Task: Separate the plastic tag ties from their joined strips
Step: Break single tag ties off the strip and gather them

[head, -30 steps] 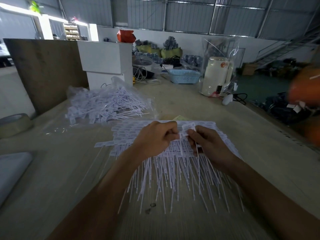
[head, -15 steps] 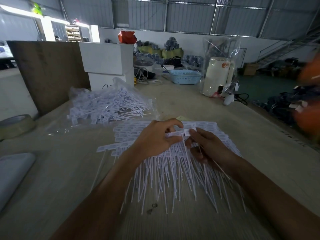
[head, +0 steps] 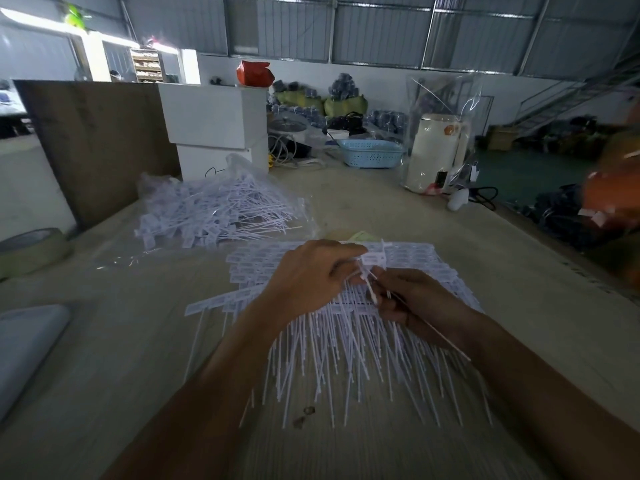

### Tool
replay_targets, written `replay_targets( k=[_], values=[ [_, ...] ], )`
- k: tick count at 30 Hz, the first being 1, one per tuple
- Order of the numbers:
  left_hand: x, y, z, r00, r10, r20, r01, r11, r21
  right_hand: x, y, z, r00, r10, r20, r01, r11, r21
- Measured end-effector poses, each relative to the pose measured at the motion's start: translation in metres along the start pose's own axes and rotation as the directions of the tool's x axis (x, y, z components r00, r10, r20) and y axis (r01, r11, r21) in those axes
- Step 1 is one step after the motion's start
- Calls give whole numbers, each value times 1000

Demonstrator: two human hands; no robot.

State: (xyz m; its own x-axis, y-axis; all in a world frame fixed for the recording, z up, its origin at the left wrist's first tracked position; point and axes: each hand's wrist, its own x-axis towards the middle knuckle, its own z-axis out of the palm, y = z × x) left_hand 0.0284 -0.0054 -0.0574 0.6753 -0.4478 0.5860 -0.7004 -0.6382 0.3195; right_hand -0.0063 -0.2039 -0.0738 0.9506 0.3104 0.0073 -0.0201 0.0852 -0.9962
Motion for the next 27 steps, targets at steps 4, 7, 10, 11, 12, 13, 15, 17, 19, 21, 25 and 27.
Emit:
replay_targets(
  k=[4, 7, 10, 11, 12, 13, 15, 17, 19, 21, 25, 27],
  values=[
    [1, 0, -2, 999, -24, 23, 24, 1000, 8, -1, 0, 1, 999, 36, -31, -37, 999, -33],
    [0, -1, -5, 998, -21, 57, 21, 1000, 13, -3, 0, 3, 997, 69, -29, -72, 993, -97],
    [-1, -6, -8, 997, -21, 73, 18, 999, 33, -3, 1, 2, 998, 62, 16, -59, 988, -145],
    [-1, -7, -8, 997, -29, 77, 26, 999, 39, -2, 0, 1, 999, 41, 27, -37, 991, -125],
    [-1, -8, -8, 996, -42, 76, 39, 999, 37, -1, -2, 0, 999, 19, 33, -16, 996, -87],
    [0, -9, -8, 996, -58, 66, 56, 998, 24, -1, -3, -2, 999, 3, 37, -1, 999, -38],
    [1, -8, -7, 997, -69, 26, 70, 997, -33, 0, -4, -6, 1000, 10, -12, -8, 995, 98],
    [2, -6, -7, 998, -67, 1, 67, 994, -90, 2, -3, -11, 995, 31, -99, -11, 981, 192],
    [5, -5, -6, 996, -84, 9, 84, 989, -125, 2, -2, -13, 992, 12, -128, 13, 981, 192],
    [6, -5, -7, 996, -83, 14, 84, 986, -142, 2, -2, -11, 992, -27, -125, 44, 990, 130],
    [3, 0, -9, 996, -81, -24, 76, 984, -159, 3, -4, -7, 989, -87, -124, 102, 987, 124],
    [2, 1, -9, 994, -99, -55, 88, 980, -179, 3, -8, -8, 995, -84, -52, 93, 970, 224]
  ],
)
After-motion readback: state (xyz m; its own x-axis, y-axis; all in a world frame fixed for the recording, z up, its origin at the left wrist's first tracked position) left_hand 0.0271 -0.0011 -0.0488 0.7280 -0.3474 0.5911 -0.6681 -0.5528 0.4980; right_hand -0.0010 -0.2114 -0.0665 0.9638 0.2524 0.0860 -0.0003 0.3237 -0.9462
